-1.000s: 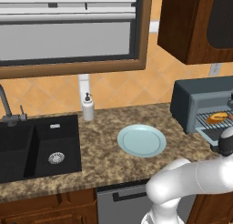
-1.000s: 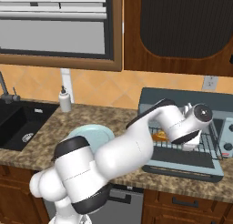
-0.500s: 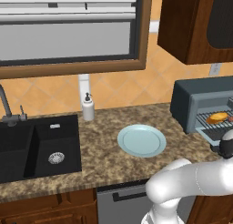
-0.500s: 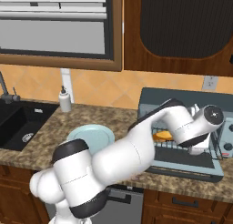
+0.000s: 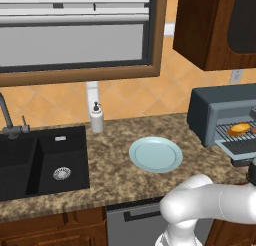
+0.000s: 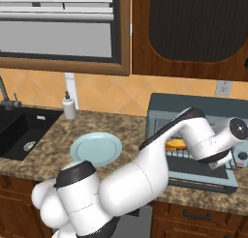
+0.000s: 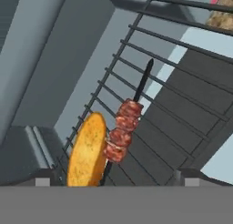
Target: Pick up the kebab skewer and baguette bread, and place them inside the toaster oven. Close the toaster oven door and start by setting the timer.
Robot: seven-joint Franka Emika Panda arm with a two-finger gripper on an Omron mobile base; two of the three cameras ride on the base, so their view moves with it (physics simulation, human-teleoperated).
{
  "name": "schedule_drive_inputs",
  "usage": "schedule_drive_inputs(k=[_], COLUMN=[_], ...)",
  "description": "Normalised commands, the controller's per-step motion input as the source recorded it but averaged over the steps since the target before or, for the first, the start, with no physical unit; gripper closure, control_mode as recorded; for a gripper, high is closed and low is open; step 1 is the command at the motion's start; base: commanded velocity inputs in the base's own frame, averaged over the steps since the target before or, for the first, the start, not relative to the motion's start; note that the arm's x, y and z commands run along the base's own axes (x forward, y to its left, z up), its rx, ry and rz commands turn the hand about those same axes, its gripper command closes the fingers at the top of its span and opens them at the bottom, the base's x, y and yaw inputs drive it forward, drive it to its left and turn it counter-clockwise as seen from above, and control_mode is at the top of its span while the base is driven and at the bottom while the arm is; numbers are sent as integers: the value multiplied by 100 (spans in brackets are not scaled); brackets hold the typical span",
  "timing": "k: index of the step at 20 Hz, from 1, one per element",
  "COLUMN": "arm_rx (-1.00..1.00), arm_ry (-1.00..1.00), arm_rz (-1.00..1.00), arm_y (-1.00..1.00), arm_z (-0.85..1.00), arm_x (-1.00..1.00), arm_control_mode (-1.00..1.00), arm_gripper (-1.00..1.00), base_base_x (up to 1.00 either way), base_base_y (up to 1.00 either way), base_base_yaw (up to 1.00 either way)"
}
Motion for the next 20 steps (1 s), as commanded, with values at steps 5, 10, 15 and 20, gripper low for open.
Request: schedule_drive_inputs(k=[5,10,15,20], arm_rx=[-20,-22,-30,-33], arm_ry=[-13,-10,-12,-14], arm_rz=[53,50,33,11], arm_y=[24,8,0,8], arm_z=[0,0,-10,-36], arm_x=[-11,-5,-7,-15], arm_control_mode=[-100,-100,-100,-100], arm_gripper=[-100,-100,-100,-100], base_base_x=[0,0,0,0], base_base_y=[0,0,0,0], base_base_yaw=[0,0,0,0])
